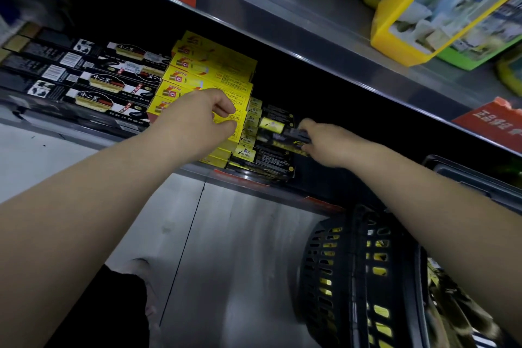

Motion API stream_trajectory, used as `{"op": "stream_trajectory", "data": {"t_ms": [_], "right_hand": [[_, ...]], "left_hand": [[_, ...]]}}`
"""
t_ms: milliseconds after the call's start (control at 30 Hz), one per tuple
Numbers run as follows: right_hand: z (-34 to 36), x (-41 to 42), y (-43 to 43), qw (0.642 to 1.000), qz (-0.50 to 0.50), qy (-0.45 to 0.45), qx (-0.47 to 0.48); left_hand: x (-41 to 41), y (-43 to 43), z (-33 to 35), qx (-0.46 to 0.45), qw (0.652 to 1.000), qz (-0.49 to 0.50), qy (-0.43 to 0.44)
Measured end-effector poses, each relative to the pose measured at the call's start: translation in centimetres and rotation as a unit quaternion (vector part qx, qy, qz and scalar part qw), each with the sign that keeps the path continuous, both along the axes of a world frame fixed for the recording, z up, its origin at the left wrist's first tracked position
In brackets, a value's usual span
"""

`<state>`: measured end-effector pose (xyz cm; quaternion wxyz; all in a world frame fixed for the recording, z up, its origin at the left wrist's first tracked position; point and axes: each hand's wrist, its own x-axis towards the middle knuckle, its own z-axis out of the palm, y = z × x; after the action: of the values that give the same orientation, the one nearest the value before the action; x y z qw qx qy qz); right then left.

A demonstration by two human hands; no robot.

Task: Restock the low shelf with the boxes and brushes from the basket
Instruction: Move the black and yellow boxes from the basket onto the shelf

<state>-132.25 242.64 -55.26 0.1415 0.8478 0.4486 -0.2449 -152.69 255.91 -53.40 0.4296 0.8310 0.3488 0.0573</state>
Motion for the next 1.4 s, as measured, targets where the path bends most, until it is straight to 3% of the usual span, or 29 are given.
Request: {"op": "stream_trajectory", "data": {"t_ms": [233,433,1167,1300,1400], "right_hand": [[-4.7,-1.0,2.1,0.996,0.044,0.061,-0.044],[-4.7,-1.1,1.1,0.990,0.088,0.048,-0.095],[-4.1,-0.6,1.2,0.992,0.085,0.064,-0.062],[-0.3,-0.9,0.9,0.996,0.033,0.069,0.034],[4.5,-1.1,-1.8,0.974,-0.039,0.148,0.166]], "left_hand": [[0.4,0.0,-0.3,-0.021,1.000,0.001,-0.017],[0.7,-0.2,-0.3,-0.021,1.000,-0.006,-0.023],[0.2,-4.1,3.6,0.002,0.996,-0.076,-0.035],[1.0,-6.1,4.5,0.020,0.990,-0.133,-0.030],[2.0,-8.2,5.2,0.029,0.983,-0.174,-0.041]]}}
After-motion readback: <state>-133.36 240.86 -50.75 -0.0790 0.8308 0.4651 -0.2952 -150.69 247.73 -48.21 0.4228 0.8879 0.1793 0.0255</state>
